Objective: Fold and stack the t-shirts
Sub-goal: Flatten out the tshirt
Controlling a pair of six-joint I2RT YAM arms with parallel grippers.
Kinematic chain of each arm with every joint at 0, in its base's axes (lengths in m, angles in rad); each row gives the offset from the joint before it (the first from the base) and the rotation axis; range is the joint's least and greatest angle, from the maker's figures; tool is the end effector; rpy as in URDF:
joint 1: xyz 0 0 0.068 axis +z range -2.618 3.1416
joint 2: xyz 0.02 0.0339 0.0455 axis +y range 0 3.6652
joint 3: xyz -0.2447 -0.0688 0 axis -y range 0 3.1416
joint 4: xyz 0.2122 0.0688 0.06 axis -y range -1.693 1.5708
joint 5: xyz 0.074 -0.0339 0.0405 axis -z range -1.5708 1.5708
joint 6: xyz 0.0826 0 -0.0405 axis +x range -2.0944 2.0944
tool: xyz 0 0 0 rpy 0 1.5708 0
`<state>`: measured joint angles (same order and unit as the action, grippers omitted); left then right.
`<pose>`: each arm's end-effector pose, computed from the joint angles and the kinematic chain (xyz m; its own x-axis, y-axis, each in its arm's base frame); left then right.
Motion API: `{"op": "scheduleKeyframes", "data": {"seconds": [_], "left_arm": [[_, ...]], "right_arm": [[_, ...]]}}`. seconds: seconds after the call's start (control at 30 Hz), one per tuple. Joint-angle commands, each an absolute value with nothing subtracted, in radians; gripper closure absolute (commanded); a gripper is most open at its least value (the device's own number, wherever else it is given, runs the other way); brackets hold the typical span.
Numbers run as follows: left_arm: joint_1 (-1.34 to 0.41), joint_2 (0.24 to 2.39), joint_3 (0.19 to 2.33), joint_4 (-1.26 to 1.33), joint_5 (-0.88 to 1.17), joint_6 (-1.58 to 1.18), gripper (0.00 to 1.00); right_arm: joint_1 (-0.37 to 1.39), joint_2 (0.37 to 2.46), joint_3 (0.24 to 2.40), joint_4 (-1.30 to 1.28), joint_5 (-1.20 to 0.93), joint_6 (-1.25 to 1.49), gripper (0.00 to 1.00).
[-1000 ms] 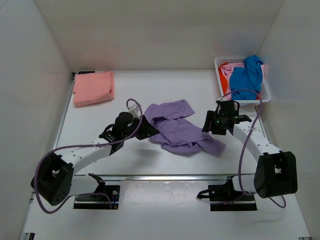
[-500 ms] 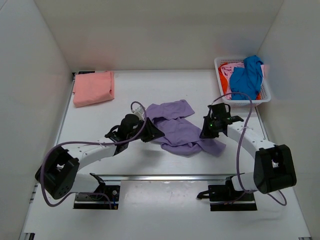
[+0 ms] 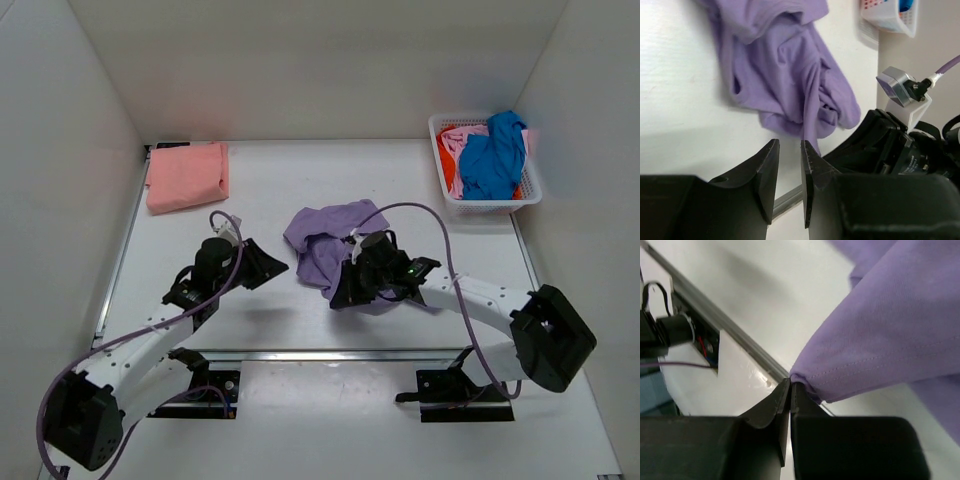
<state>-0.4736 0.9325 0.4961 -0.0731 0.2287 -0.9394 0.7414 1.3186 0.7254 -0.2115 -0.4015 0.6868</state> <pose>0.1932 -0.1201 0.1994 -0.7570 -0.4955 -0.4260 0.0158 0.6379 -0.7700 0.1791 0.2078 0.1735 -0.9318 -0.0619 -0.3576 -0.2982 0.6920 0.6574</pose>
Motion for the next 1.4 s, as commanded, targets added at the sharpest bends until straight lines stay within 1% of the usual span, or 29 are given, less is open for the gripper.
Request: {"op": "scheduleKeyframes", "data": {"seconds": [0.0,0.1,0.13,0.23,0.3,0.37,0.4,0.53,0.67,0.77,0.87,0.93,1.03,1.1,1.23,1.37], "left_arm": [[-0.43,0.868,0.445,-0.163,0.261,-0.917,0.65],[-0.426,0.87,0.443,-0.186,0.267,-0.902,0.63],[-0.442,0.882,0.44,-0.18,0.267,-0.9,0.59],[-0.494,0.929,0.42,-0.135,0.285,-0.917,0.56],[-0.538,0.969,0.404,-0.095,0.276,-0.948,0.56],[-0.595,1.006,0.393,0.016,0.279,-0.991,0.55],[-0.601,1.015,0.385,0.073,0.291,-1.026,0.56],[-0.659,1.101,0.403,0.213,0.324,-1.124,0.53],[-0.699,1.14,0.385,0.34,0.299,-1.274,0.46],[-0.693,1.155,0.368,0.411,0.302,-1.357,0.46],[-0.675,1.184,0.321,0.565,0.35,-1.46,0.43],[-0.669,1.229,0.311,0.621,0.397,-1.489,0.42],[-0.679,1.267,0.333,0.63,0.431,-1.493,0.41],[-0.684,1.301,0.341,0.649,0.454,-1.508,0.39],[-0.693,1.351,0.333,0.736,0.479,-1.554,0.39],[-0.699,1.394,0.359,0.761,0.508,-1.551,0.4]], "right_arm": [[0.802,1.365,0.765,-0.119,-0.479,0.726,1.0],[0.847,1.371,0.836,-0.231,-0.392,0.666,1.0],[0.854,1.362,0.841,-0.251,-0.385,0.657,1.0],[0.807,1.289,0.801,-0.291,-0.348,0.66,1.0],[0.766,1.238,0.761,-0.24,-0.371,0.678,1.0],[0.73,1.195,0.729,-0.203,-0.4,0.681,1.0],[0.723,1.187,0.726,-0.187,-0.411,0.687,1.0],[0.736,1.19,0.745,-0.124,-0.4,0.709,1.0],[0.768,1.201,0.767,-0.086,-0.364,0.724,1.0],[0.772,1.215,0.782,-0.098,-0.339,0.715,1.0],[0.764,1.215,0.781,-0.106,-0.325,0.698,1.0],[0.755,1.23,0.785,-0.109,-0.333,0.696,1.0],[0.762,1.221,0.784,-0.109,-0.33,0.681,1.0],[0.762,1.213,0.776,-0.103,-0.327,0.678,1.0],[0.755,1.197,0.767,-0.087,-0.336,0.655,1.0],[0.744,1.201,0.782,-0.087,-0.37,0.614,1.0]]}}
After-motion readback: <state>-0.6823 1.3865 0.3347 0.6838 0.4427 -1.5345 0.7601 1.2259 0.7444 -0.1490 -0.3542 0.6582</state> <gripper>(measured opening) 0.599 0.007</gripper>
